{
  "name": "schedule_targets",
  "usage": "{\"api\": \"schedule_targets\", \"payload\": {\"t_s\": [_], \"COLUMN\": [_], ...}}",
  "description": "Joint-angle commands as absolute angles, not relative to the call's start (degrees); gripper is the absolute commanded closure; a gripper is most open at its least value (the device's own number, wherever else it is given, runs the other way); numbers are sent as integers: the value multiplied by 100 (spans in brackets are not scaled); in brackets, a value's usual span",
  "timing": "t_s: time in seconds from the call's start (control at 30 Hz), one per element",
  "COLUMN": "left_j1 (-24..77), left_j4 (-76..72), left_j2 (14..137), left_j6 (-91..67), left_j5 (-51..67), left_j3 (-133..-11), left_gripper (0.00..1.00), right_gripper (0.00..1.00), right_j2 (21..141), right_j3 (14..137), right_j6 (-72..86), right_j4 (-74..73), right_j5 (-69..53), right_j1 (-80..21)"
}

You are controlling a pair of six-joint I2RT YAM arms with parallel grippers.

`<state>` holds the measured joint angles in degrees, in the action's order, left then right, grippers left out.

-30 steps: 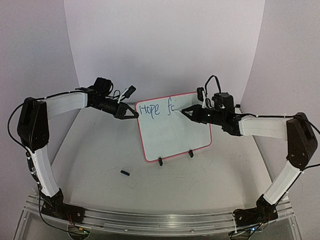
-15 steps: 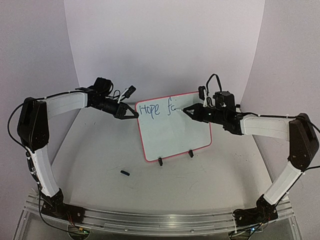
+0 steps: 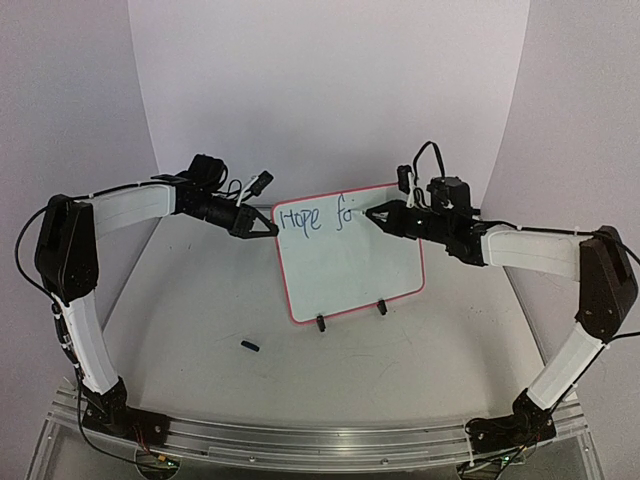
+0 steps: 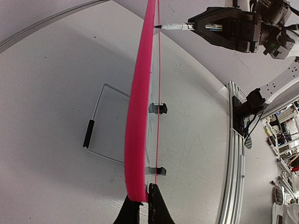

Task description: Write a sentence on the whiteboard

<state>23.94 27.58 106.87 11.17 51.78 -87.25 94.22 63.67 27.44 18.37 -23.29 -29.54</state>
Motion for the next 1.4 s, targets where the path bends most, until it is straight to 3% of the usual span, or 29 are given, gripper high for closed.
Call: {"api": "schedule_targets", "payload": {"t_s": [0.0,1.37], "left_j1": [2663,2672], "left_j4": [3367,3380], "left_j2": [10737,10749], "left_j6": [1610,1623], "left_j5": [4837,4816], "left_j3": [-8675,-8684], "left_gripper": [100,100], "right_gripper": [100,100], "right_j2": [9456,9106], "right_j3": [6571,6290], "right_j6": [2711,2687], "right_j4": [1941,1879], "right_j5": [-2418,-1638], "right_j1": [-2930,-2911]}}
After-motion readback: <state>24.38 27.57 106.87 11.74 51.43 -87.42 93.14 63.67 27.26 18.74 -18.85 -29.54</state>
